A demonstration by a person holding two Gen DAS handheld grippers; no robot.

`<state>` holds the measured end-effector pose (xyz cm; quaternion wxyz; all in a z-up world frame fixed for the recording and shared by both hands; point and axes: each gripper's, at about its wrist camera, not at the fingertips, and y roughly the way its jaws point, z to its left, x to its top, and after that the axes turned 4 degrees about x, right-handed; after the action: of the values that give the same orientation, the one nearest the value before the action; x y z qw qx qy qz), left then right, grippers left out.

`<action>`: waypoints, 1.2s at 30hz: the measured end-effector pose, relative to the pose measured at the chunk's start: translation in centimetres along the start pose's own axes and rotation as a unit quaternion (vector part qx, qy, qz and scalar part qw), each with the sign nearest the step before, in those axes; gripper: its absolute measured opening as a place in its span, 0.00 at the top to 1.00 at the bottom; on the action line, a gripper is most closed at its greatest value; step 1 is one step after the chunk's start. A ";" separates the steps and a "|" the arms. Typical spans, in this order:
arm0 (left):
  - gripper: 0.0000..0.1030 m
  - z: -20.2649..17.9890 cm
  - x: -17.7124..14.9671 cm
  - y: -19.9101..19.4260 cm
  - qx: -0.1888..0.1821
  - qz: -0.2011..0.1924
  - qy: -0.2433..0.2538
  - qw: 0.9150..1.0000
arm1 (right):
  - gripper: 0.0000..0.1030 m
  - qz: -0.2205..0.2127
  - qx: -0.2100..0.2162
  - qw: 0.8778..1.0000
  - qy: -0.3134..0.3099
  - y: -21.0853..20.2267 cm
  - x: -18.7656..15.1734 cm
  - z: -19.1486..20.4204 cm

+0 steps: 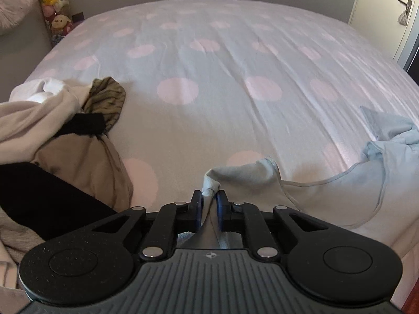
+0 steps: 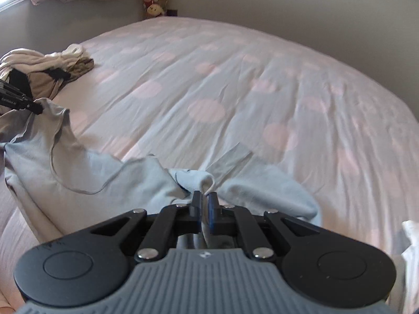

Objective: Fold clothes

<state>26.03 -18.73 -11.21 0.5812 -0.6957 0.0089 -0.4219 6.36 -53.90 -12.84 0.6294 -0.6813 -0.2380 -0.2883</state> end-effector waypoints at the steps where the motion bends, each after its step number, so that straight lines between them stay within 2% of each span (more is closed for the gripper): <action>1: 0.91 0.1 0.2 -1.2 0.000 -0.014 -0.006 1.000 | 0.95 -0.016 -0.014 1.000 -0.001 -1.2 0.4 -0.1; 6: 0.91 0.7 1.7 -7.5 0.006 -0.090 -0.037 0.995 | 0.95 -0.099 -0.077 0.992 -0.022 -7.6 2.4 0.4; 11: 0.92 0.2 3.3 -15.4 0.008 -0.185 -0.043 0.982 | 0.95 -0.181 -0.132 0.974 -0.049 -14.2 4.1 1.9; 13: 0.92 -0.1 4.0 -18.7 0.009 -0.224 -0.041 0.974 | 0.95 -0.212 -0.151 0.964 -0.055 -17.0 4.9 2.5; 17: 0.92 -0.8 5.1 -25.5 0.006 -0.304 -0.042 0.952 | 0.95 -0.271 -0.177 0.945 -0.048 -22.7 6.0 3.1; 21: 0.92 -2.1 5.5 -31.6 -0.001 -0.367 -0.031 0.930 | 0.95 -0.334 -0.204 0.919 -0.044 -28.7 6.5 4.1; 26: 0.92 -4.2 4.2 -37.3 -0.012 -0.432 -0.017 0.902 | 0.95 -0.399 -0.238 0.885 -0.034 -35.3 5.2 5.8; 31: 0.92 -6.0 2.4 -40.9 -0.024 -0.479 -0.004 0.877 | 0.95 -0.442 -0.256 0.859 -0.024 -40.3 3.5 7.2; 33: 0.92 -6.7 1.9 -42.0 -0.027 -0.491 0.003 0.871 | 0.95 -0.452 -0.262 0.852 -0.023 -41.6 2.8 7.8; 36: 0.92 -7.4 1.4 -42.8 -0.024 -0.498 0.010 0.867 | 0.95 -0.454 -0.262 0.851 -0.022 -42.7 2.1 8.3</action>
<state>2.07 -11.44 24.30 0.2772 -0.6173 -0.3222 -0.6620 -20.70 -41.68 19.07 0.2208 -0.6430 -0.4500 -0.5791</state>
